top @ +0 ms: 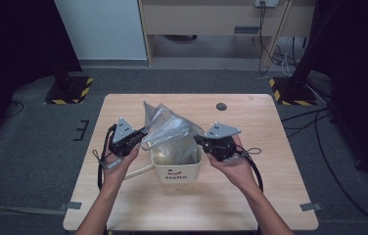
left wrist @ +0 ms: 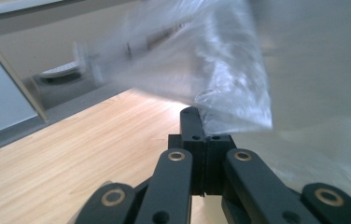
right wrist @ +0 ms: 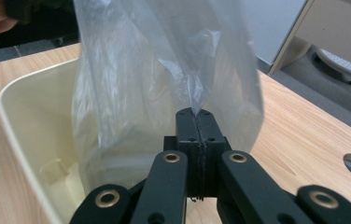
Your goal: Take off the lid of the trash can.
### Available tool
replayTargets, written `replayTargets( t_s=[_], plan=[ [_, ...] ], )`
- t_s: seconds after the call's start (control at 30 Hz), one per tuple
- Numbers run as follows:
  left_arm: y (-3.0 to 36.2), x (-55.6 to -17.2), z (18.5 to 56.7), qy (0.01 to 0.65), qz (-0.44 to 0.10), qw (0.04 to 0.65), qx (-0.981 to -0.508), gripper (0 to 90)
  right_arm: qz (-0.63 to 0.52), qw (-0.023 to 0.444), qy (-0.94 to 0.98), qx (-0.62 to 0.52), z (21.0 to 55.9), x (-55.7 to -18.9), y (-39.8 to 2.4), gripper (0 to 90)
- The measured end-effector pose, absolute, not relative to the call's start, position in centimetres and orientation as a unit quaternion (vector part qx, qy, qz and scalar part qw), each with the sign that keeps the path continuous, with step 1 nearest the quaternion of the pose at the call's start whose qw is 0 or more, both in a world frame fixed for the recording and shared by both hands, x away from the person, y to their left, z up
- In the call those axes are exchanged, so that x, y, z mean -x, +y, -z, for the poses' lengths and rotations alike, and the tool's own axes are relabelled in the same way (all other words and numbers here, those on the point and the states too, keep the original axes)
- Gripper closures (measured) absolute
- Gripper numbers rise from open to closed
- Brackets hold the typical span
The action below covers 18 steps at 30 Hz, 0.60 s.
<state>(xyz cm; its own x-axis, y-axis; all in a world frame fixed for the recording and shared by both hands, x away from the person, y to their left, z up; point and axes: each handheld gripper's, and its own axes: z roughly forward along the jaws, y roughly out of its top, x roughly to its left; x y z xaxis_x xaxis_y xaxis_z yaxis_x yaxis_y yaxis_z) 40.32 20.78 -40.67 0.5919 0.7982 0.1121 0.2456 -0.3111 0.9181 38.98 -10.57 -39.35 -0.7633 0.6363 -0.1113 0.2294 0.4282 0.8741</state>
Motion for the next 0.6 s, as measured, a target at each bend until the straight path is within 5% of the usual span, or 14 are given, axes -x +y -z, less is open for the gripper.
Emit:
replayTargets(
  t_s=[0.6],
  plan=[
    [19.8,-43.5,41.6,0.368,-0.287,0.431,-0.773,90.0,-0.488,0.214,0.807,-0.255,41.0,-34.9,-14.4,90.0]
  ],
)
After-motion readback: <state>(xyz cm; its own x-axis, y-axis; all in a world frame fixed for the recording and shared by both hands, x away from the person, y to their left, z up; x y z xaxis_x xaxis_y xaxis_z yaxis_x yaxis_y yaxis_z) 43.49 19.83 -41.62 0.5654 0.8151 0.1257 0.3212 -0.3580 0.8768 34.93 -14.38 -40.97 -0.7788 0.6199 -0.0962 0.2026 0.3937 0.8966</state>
